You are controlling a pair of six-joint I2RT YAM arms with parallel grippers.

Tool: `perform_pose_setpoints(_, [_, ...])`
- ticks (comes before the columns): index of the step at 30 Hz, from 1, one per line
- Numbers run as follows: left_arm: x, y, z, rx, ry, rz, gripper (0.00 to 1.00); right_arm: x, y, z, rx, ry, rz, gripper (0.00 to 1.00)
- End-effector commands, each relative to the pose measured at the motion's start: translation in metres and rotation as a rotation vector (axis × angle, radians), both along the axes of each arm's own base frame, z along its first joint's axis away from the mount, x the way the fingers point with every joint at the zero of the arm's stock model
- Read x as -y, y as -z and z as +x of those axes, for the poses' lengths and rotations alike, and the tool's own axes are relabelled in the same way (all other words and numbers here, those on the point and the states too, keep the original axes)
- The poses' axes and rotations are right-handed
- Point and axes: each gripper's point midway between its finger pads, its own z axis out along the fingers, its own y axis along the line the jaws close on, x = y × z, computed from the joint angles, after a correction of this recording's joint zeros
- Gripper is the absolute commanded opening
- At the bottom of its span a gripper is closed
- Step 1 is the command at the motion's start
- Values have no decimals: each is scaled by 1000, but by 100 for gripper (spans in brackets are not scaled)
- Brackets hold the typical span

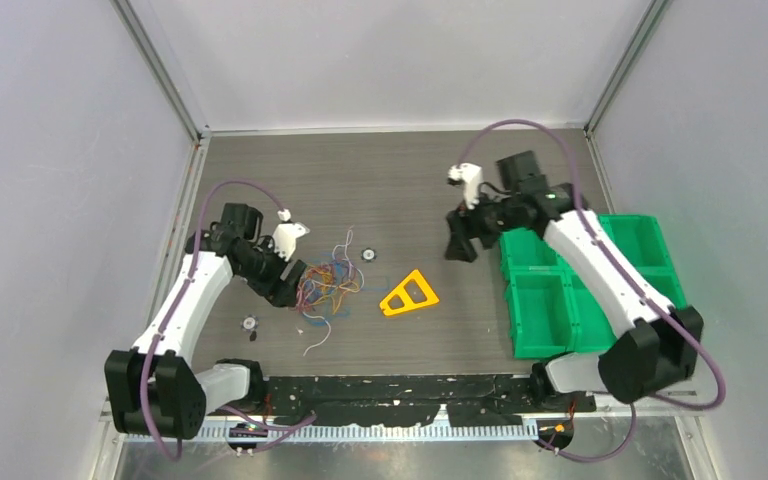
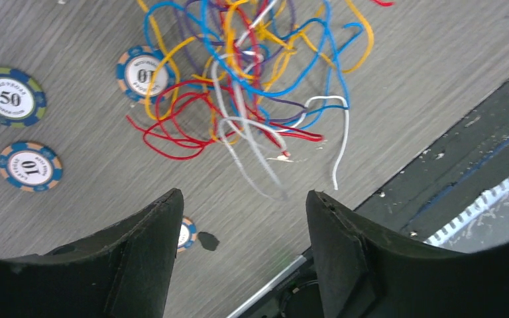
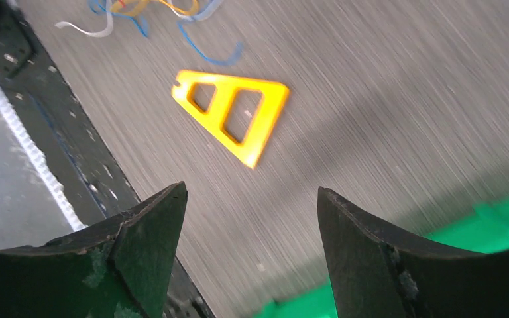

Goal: Untangle the cables

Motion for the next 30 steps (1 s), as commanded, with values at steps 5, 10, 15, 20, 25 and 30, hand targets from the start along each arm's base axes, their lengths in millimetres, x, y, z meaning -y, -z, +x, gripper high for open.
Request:
perform_pose_setpoints(5, [1, -1, 17, 7, -33, -107, 48, -157, 7, 23, -35, -106, 228, 82])
perform_pose_setpoints(10, [3, -2, 23, 20, -52, -138, 43, -232, 27, 28, -55, -173, 273, 86])
perform_pose_setpoints(15, [7, 1, 28, 4, -50, -167, 39, -290, 43, 33, -48, -231, 291, 84])
perform_pose_setpoints(20, [10, -4, 33, 19, -41, -187, 15, -302, 74, 49, -32, -190, 242, 70])
perform_pose_setpoints(25, [20, -59, 34, 115, -42, -254, 0, -289, 112, 48, -36, -184, 139, 40])
perform_pose_setpoints(30, [26, -161, 36, 378, -62, -320, 0, -264, 135, 40, -18, -200, 27, 7])
